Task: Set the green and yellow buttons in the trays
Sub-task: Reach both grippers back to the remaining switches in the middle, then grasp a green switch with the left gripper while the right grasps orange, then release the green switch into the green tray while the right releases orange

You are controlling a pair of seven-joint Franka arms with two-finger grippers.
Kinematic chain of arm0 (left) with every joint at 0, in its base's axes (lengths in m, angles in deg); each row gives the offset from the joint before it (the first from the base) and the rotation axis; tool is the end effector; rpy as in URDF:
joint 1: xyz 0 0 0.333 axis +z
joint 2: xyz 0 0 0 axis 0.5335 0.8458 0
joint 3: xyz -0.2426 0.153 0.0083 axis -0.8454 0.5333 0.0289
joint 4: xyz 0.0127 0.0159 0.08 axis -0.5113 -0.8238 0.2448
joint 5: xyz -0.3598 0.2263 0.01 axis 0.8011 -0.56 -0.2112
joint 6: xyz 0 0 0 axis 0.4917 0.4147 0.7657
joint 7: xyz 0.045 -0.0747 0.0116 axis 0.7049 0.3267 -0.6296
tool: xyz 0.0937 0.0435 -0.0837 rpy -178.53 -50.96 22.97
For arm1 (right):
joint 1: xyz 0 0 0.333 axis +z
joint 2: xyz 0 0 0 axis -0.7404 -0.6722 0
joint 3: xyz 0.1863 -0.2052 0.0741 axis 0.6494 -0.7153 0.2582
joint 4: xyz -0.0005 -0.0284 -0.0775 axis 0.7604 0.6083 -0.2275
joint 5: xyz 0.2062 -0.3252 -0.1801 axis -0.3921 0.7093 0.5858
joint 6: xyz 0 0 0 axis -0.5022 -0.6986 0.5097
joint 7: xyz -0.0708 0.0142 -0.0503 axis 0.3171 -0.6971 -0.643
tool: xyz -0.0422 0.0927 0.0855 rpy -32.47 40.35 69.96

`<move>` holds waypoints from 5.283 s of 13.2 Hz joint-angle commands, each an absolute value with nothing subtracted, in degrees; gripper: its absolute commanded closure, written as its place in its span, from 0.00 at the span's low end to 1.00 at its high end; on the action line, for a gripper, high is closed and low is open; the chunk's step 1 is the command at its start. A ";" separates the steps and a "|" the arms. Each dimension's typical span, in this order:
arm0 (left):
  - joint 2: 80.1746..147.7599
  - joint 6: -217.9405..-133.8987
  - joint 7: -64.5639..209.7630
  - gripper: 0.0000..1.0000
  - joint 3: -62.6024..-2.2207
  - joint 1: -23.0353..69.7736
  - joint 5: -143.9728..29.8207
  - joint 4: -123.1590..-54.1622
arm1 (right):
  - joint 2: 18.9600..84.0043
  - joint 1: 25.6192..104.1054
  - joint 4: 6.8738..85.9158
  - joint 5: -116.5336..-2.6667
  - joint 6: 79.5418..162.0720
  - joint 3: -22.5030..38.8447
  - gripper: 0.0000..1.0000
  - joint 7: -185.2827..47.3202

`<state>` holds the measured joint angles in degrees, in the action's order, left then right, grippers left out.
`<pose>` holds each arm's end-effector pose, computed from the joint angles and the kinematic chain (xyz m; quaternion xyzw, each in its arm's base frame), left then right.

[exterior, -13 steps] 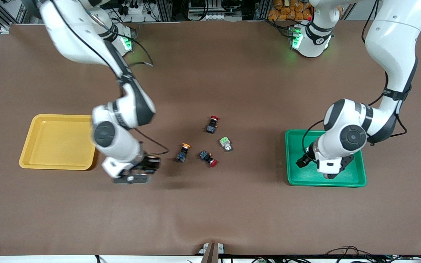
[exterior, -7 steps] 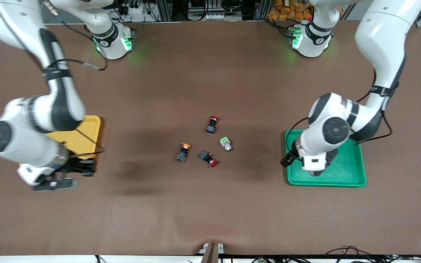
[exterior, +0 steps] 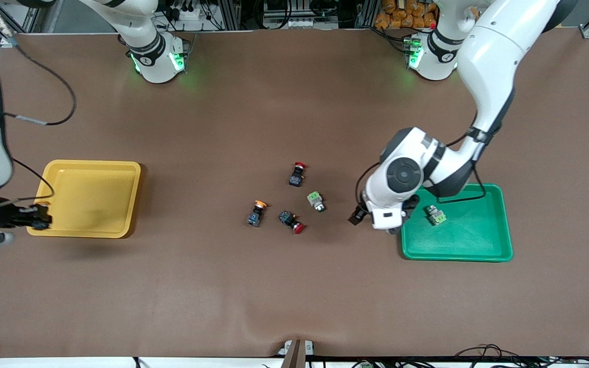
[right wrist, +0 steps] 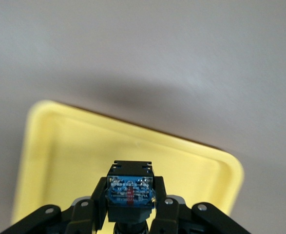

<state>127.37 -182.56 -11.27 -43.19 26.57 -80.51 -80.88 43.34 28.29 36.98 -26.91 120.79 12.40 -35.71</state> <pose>0.5964 -0.3608 0.1989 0.8953 0.4420 -0.0545 0.0098 0.6530 -0.2389 0.2486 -0.9890 -0.1368 0.0298 0.0478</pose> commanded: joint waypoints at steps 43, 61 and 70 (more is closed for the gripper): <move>127.82 -184.89 -7.28 1.00 -40.97 22.74 -92.79 -79.65 | 28.19 78.62 34.30 -29.35 141.95 14.67 0.91 -123.94; 127.72 -175.47 25.61 1.00 -53.20 57.02 -93.40 -83.51 | 46.65 34.59 37.81 -29.70 109.60 14.06 0.09 -62.69; 129.57 -184.00 26.40 1.00 -52.76 61.95 -95.51 -88.35 | 57.68 40.64 47.16 -28.47 108.80 14.59 0.00 -63.29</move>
<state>129.83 -182.75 26.06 -52.37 61.39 -93.94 -87.30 49.39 41.19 37.30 -29.12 107.22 14.32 -63.38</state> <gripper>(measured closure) 0.586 0.000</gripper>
